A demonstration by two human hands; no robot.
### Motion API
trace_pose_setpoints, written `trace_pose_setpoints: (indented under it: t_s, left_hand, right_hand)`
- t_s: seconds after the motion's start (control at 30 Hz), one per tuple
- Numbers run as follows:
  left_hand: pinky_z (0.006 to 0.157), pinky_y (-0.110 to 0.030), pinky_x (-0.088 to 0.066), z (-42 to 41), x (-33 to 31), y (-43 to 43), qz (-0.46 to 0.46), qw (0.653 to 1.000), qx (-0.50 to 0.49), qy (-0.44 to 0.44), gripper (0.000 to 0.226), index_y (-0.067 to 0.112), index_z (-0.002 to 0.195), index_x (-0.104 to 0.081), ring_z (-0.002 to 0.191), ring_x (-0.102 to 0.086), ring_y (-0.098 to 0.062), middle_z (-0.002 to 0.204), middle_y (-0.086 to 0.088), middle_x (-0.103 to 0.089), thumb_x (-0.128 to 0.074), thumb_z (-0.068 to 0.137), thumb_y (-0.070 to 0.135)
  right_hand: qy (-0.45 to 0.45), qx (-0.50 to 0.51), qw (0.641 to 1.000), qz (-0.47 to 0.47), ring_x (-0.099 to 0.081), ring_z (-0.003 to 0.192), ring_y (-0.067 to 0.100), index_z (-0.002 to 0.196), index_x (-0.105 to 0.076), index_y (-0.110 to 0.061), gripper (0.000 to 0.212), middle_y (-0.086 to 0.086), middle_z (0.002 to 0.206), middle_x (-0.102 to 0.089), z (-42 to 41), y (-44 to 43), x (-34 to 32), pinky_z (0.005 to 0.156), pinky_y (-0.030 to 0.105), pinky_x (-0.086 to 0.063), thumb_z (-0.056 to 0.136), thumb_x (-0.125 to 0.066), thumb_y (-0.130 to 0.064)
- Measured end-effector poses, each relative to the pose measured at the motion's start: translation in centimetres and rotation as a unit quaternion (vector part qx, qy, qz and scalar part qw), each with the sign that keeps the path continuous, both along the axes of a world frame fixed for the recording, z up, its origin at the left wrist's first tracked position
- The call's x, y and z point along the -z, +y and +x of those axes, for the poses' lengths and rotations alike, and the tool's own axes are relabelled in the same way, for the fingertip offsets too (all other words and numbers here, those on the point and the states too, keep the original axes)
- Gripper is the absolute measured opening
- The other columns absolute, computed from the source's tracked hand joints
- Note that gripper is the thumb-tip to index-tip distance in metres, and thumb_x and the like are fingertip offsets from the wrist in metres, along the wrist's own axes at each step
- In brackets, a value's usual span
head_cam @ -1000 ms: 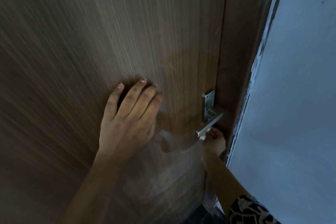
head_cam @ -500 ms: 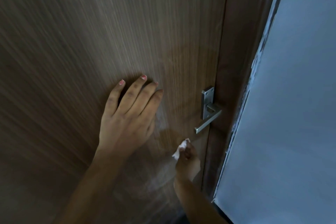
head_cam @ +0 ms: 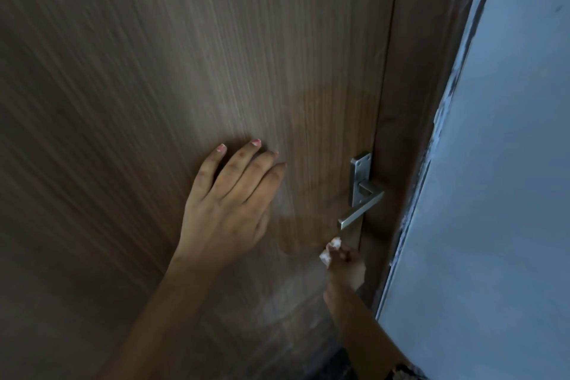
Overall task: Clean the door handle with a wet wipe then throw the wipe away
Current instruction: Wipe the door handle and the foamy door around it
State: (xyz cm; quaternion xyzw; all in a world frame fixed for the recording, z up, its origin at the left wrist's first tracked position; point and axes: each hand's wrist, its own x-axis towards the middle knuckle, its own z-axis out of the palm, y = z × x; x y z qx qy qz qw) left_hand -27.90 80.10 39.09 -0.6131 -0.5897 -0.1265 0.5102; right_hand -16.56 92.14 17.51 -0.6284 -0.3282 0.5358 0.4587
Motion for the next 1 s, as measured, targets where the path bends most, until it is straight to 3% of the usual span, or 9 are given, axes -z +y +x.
trace_pose_setpoints:
  t_s: [0.13, 0.2, 0.33, 0.53, 0.7, 0.8, 0.9, 0.97, 1.0]
  left_hand:
    - [0.114, -0.042, -0.026, -0.3, 0.5, -0.8, 0.002, 0.999, 0.015, -0.029, 0.039, 0.016, 0.126, -0.062, 0.13, -0.047, -0.021, 0.13, 0.0, -0.059, -0.042, 0.093, 0.017]
    - [0.115, -0.041, -0.025, -0.5, 0.6, -1.3, 0.009, 0.998, 0.028, -0.047, 0.042, 0.015, 0.13, -0.057, 0.131, -0.045, -0.022, 0.133, 0.001, -0.054, -0.041, 0.091, 0.016]
    - [0.113, -0.042, -0.027, -0.3, 0.5, -2.0, 0.027, 0.995, 0.049, -0.087, 0.043, 0.015, 0.131, -0.053, 0.13, -0.046, -0.022, 0.133, 0.001, -0.052, -0.041, 0.09, 0.014]
    - [0.111, -0.046, -0.031, 0.0, 1.1, -3.2, 0.008, 0.992, 0.06, -0.109, 0.039, 0.016, 0.13, -0.052, 0.131, -0.047, -0.022, 0.131, -0.003, -0.06, -0.039, 0.094, 0.015]
    - [0.113, -0.044, -0.029, 0.2, 1.5, -4.1, 0.0, 0.992, 0.055, -0.112, 0.038, 0.017, 0.13, -0.052, 0.131, -0.046, -0.022, 0.132, -0.001, -0.056, -0.041, 0.093, 0.013]
    - [0.113, -0.044, -0.029, 0.2, 1.5, -4.4, -0.002, 0.991, 0.054, -0.123, 0.04, 0.017, 0.13, -0.052, 0.131, -0.046, -0.022, 0.132, -0.002, -0.059, -0.042, 0.092, 0.014]
    - [0.112, -0.045, -0.03, 0.4, 1.7, -4.8, -0.009, 0.989, 0.055, -0.137, 0.04, 0.018, 0.13, -0.051, 0.131, -0.046, -0.021, 0.131, -0.002, -0.06, -0.043, 0.091, 0.016]
    - [0.111, -0.046, -0.031, 0.6, 1.9, -5.0, -0.025, 0.988, 0.053, -0.14, 0.04, 0.018, 0.129, -0.051, 0.131, -0.046, -0.022, 0.13, -0.003, -0.061, -0.043, 0.09, 0.016]
    - [0.111, -0.046, -0.032, 0.6, 2.1, -5.1, -0.035, 0.988, 0.051, -0.139, 0.04, 0.018, 0.128, -0.052, 0.131, -0.046, -0.022, 0.13, -0.003, -0.062, -0.044, 0.089, 0.016]
  right_hand:
    - [0.028, -0.017, 0.99, 0.137, -0.068, 0.079, 0.015, 0.078, -0.065, -0.027, 0.02, -0.01, 0.076, -0.067, -1.6, -4.7, -2.6, 0.063, 0.017, -0.052, 0.084, -0.065, -0.008]
    - [0.049, -0.033, 0.975, 0.214, -0.068, 0.083, 0.012, 0.086, -0.068, -0.02, 0.014, -0.003, 0.084, -0.07, -2.4, -6.3, -4.7, 0.069, 0.018, -0.056, 0.084, -0.065, -0.006]
    - [0.049, -0.065, 0.935, 0.345, -0.063, 0.095, -0.001, 0.095, -0.067, -0.023, 0.022, -0.011, 0.099, -0.067, -2.6, -7.1, -9.9, 0.078, 0.011, -0.051, 0.085, -0.064, -0.004]
    - [-0.015, -0.045, 0.877, 0.478, -0.06, 0.089, -0.009, 0.101, -0.069, -0.018, 0.025, -0.007, 0.096, -0.064, -1.8, -4.7, -15.9, 0.077, 0.006, -0.046, 0.084, -0.064, -0.001]
    - [-0.07, -0.05, 0.804, 0.589, -0.062, 0.098, 0.008, 0.099, -0.07, -0.008, 0.023, 0.002, 0.1, -0.069, -1.1, -3.0, -19.7, 0.089, 0.015, -0.046, 0.084, -0.059, 0.004]
    - [-0.168, -0.116, 0.734, 0.648, -0.059, 0.098, 0.01, 0.099, -0.069, -0.012, 0.02, 0.002, 0.102, -0.069, -1.2, -3.4, -19.1, 0.092, 0.012, -0.04, 0.085, -0.057, -0.003]
    - [-0.218, -0.188, 0.667, 0.687, -0.059, 0.1, 0.015, 0.1, -0.069, -0.009, 0.02, 0.007, 0.102, -0.069, -0.9, -4.4, -15.2, 0.091, 0.024, -0.046, 0.088, -0.054, -0.015]
    - [-0.273, -0.247, 0.664, 0.651, -0.058, 0.103, 0.019, 0.103, -0.068, -0.011, 0.022, 0.009, 0.106, -0.067, -0.2, -4.4, -11.4, 0.086, 0.029, -0.051, 0.086, -0.054, -0.016]
    - [-0.306, -0.297, 0.685, 0.59, -0.056, 0.106, 0.023, 0.107, -0.066, -0.013, 0.024, 0.01, 0.112, -0.064, 0.4, -4.2, -9.6, 0.087, 0.032, -0.05, 0.087, -0.054, -0.014]
